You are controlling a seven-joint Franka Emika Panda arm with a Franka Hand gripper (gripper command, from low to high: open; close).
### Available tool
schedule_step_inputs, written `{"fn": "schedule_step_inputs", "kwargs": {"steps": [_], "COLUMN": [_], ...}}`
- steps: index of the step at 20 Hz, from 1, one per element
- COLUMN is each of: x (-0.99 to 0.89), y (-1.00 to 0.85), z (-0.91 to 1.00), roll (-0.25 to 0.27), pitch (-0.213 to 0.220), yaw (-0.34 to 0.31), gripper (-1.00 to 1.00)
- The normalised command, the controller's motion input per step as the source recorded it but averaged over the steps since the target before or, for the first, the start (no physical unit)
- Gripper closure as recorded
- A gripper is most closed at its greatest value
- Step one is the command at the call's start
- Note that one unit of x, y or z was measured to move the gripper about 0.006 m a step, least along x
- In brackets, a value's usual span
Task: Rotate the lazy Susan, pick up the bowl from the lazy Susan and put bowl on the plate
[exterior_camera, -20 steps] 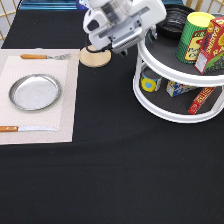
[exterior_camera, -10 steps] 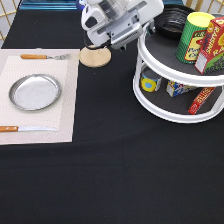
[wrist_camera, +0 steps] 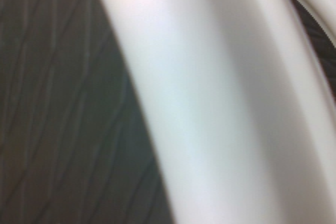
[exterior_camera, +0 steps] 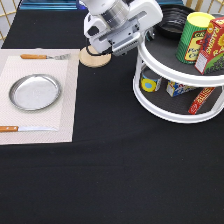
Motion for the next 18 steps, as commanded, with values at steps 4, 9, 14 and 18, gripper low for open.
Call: {"fn": "schedule_step_inputs", "kwargs": {"steps": [4, 9, 14, 18], "x": [0.89, 0.87, 0.78, 0.16], "y": [0.18, 0.2, 0.08, -0.13], "z": [0.17, 0.16, 0.21, 0.52], "roll": [-0.036, -0.019, -0.004, 0.0], "pitch": [0.06, 0.063, 0.077, 0.029], "yaw": [0.104, 0.117, 0.121, 0.071], "gripper": [-1.0, -1.0, -1.0, -1.0]}}
